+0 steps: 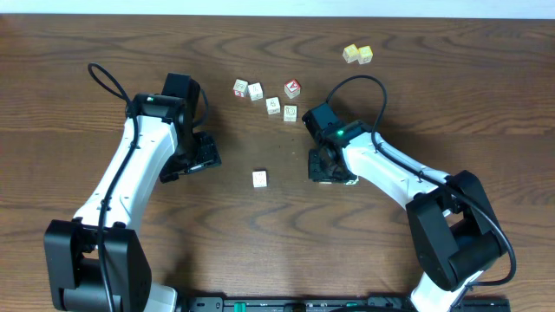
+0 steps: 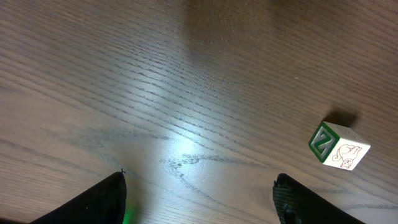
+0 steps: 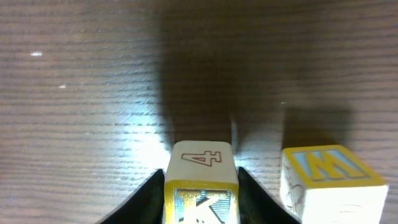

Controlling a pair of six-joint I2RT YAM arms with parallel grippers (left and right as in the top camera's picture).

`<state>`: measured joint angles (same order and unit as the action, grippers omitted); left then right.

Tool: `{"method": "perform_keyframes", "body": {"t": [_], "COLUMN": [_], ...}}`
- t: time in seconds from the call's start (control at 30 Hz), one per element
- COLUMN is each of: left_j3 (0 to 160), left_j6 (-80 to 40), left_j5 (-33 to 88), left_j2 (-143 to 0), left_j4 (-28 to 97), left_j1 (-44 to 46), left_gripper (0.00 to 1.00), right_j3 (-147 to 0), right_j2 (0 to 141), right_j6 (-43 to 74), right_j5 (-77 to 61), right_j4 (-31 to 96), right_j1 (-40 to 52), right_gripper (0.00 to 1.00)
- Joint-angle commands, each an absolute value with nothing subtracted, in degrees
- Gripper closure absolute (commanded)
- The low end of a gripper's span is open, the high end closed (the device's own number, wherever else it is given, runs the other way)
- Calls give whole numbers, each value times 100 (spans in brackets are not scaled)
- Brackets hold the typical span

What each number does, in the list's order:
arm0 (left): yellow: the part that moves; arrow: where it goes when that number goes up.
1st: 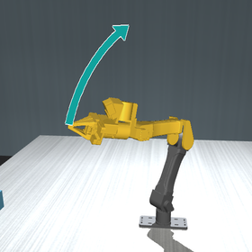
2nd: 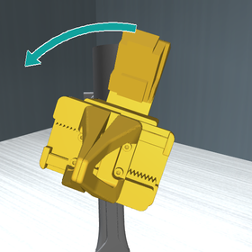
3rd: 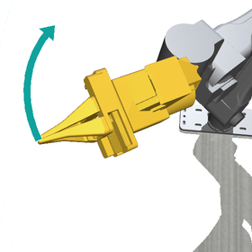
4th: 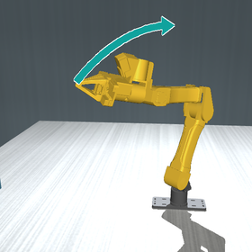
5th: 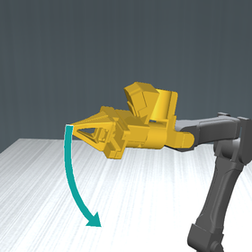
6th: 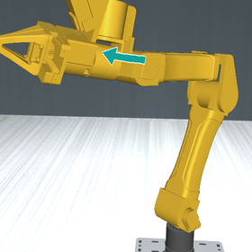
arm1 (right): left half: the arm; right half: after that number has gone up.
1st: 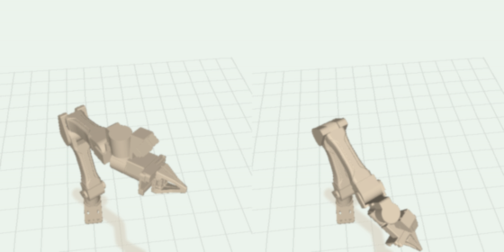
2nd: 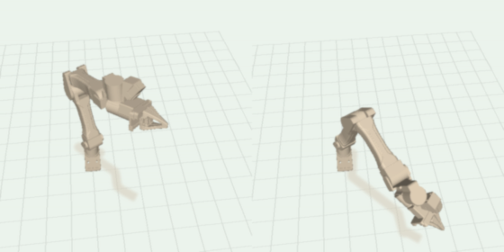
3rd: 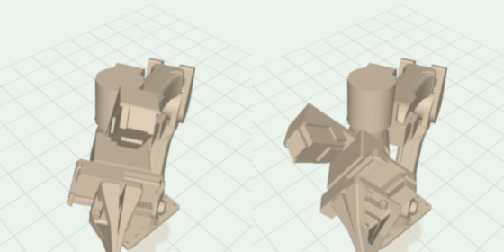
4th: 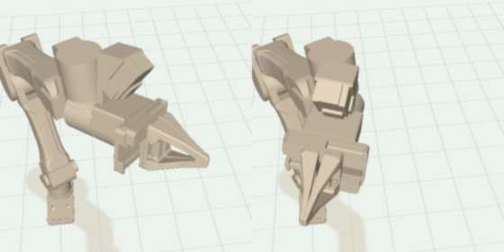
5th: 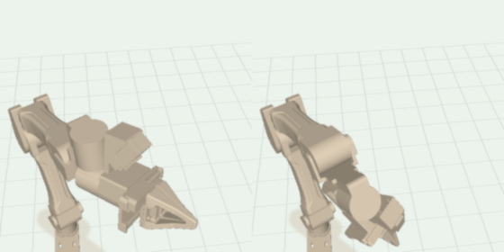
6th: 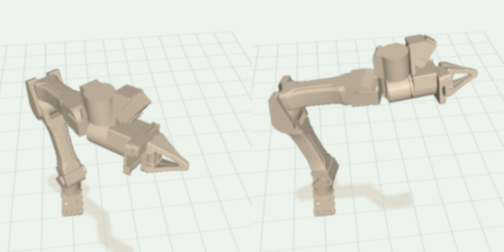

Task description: Lift 3 blocks

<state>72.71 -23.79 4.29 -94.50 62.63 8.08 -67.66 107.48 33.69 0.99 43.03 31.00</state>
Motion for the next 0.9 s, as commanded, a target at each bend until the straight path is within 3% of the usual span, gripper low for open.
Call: {"method": "perform_keyframes", "body": {"t": [0.0, 0.27, 0.5, 0.53, 0.67, 0.87], "left_j3": [7247, 7247, 7247, 7247, 7247, 7247], "left_j6": [-2390, -2390, -2390, -2390, -2390, -2392], "left_j5": [360, 360, 360, 360, 360, 360], "left_j2": [-9463, -9463, -9463, -9463, -9463, -9463], "left_j4": [6289, 6292, 6307, 6320, 6355, 6348], "left_j1": [801, 801, 801, 801, 801, 801], "left_gripper": [24, 24, 24, 24, 24, 24], "right_j3": [-6735, -7113, -8409, -8495, -8287, -7356], "right_j2": [10683, 10600, 10584, 10584, 10602, 10602], "right_j6": [3420, 3258, 2718, 2517, 1529, 1540], "right_j5": [36, 58, 58, 43, -211, -425], "right_j4": [4307, 4670, 6333, 6521, 6818, 6204], "right_j1": [3157, 3050, 2521, 2390, 2060, 1981], "right_gripper": [57, 48, 43, 37, 34, 34]}}
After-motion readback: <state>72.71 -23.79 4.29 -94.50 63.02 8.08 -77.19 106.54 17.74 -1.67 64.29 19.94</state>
